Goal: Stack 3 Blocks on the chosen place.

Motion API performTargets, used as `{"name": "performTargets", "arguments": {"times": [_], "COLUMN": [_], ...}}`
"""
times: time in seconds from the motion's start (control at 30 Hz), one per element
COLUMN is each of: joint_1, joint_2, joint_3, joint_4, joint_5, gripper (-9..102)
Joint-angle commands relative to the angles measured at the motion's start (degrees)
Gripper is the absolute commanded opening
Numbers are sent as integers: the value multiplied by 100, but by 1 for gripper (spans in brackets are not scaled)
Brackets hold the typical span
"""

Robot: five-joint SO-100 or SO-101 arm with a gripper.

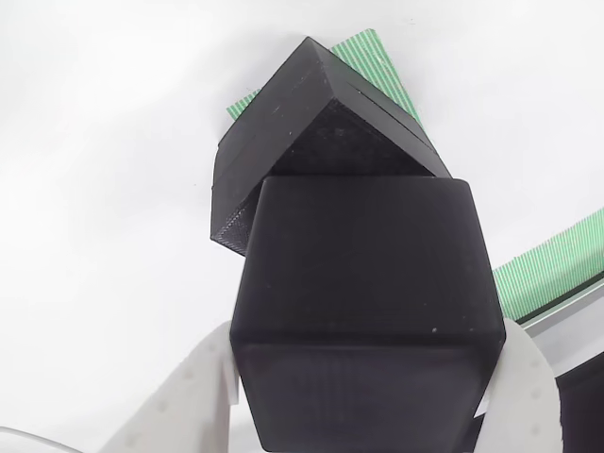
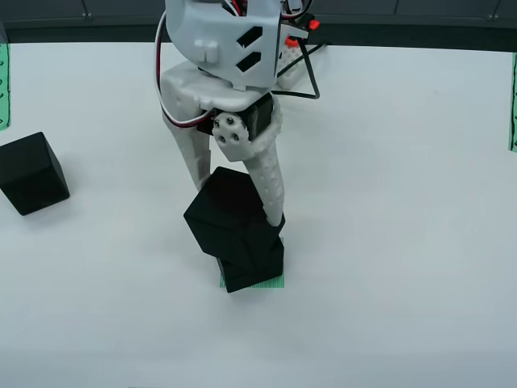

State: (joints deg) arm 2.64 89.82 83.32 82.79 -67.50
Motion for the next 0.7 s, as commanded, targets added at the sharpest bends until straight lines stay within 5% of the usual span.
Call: {"name": "performTargets", "arguments": {"times": [0.0, 0.67], "joint_1": [0, 35], "joint_2": [149, 545], "joint_3": [0, 396], "joint_4": [-44, 70], "joint_5": [-44, -193], "gripper": [23, 38]}}
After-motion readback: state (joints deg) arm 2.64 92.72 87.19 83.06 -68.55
